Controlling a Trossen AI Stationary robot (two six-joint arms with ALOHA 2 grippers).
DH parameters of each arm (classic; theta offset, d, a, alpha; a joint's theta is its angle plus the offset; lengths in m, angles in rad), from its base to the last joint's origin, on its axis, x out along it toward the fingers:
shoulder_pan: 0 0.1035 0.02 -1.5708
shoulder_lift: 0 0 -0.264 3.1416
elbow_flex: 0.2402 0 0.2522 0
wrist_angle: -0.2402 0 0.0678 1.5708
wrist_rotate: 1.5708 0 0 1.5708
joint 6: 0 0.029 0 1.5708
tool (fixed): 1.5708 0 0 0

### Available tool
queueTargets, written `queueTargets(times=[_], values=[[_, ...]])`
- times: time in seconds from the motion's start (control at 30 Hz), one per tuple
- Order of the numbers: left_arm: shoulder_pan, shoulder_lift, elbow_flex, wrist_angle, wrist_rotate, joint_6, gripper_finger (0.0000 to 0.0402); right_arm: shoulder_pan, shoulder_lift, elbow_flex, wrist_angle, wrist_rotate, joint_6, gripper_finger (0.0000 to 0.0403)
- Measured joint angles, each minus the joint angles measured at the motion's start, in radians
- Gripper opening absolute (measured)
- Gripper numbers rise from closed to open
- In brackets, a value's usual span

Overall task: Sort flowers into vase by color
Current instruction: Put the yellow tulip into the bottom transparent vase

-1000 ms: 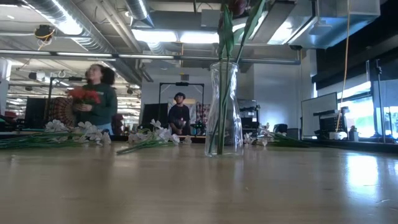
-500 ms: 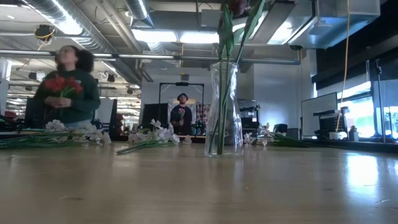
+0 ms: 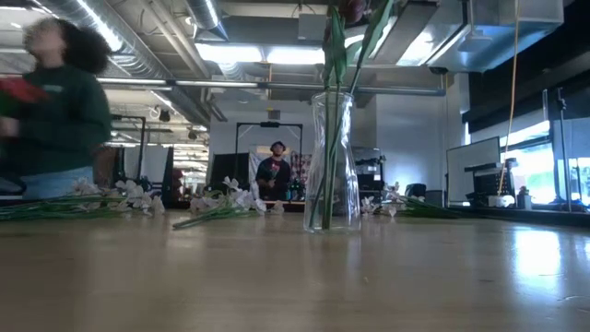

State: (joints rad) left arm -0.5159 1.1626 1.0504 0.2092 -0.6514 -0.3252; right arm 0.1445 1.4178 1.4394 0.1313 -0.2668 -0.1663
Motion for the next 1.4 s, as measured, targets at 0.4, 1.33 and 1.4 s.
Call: queueTargets(times=[0.4,1.33,1.4], values=[[-0.001,0.001,0.0,0.118,0.154,-0.048,0.0195,0.256,-0.242,0.0,-0.256,-0.265,-0.171,0.0002],[0.134,0.074,0.0,0.17,0.385,-0.066,0.0195,0.625,-0.576,-0.492,0.051,-0.311,0.256,0.0001],[0.132,0.074,0.0,0.17,0.385,-0.066,0.0195,0.689,-0.568,-0.516,0.038,-0.31,0.219,0.0001]])
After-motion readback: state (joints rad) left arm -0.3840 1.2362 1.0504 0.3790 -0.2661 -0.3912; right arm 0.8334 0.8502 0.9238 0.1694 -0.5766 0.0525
